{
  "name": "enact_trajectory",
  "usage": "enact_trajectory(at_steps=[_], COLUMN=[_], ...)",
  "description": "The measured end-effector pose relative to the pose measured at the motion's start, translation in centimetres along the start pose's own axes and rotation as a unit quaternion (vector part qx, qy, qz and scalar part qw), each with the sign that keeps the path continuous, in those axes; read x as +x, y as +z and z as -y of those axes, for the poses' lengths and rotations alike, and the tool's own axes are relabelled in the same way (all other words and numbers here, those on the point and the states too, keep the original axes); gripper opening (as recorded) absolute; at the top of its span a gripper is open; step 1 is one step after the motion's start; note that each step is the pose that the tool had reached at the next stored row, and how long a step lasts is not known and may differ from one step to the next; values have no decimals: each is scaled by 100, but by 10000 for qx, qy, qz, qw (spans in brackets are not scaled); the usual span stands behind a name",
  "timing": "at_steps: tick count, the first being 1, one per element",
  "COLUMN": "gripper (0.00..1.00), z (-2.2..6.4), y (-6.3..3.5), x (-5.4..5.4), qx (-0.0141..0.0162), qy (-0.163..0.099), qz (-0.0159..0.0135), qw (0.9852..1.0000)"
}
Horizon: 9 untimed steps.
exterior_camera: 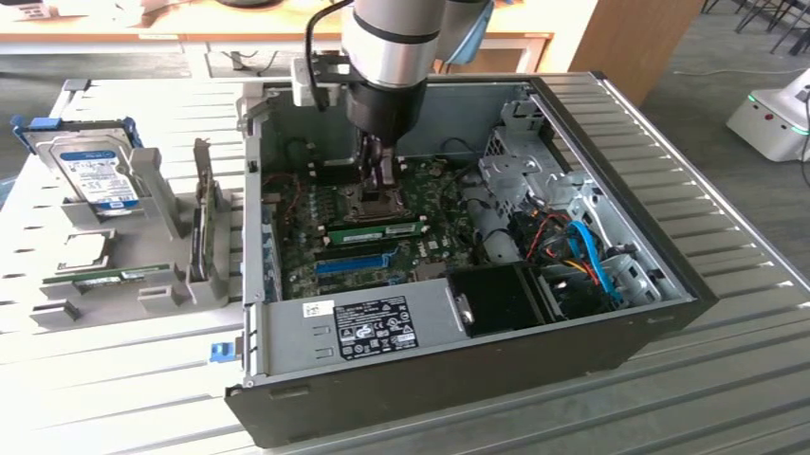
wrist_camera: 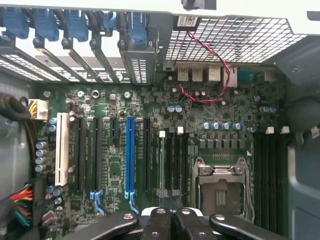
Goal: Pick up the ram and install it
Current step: 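Press down the ram until it locks into place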
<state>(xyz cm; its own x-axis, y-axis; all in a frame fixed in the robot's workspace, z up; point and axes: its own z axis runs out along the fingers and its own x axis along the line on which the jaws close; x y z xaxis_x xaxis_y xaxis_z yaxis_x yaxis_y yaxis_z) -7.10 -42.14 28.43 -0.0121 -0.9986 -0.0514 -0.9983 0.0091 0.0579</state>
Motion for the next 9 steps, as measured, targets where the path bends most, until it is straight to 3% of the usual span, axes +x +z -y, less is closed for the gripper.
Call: enact_trajectory(at_steps=[9], gripper=[11], z=[39], y=[-168], x=[-9], qx=[0], qy=[0], qz=[0], qw=[10000])
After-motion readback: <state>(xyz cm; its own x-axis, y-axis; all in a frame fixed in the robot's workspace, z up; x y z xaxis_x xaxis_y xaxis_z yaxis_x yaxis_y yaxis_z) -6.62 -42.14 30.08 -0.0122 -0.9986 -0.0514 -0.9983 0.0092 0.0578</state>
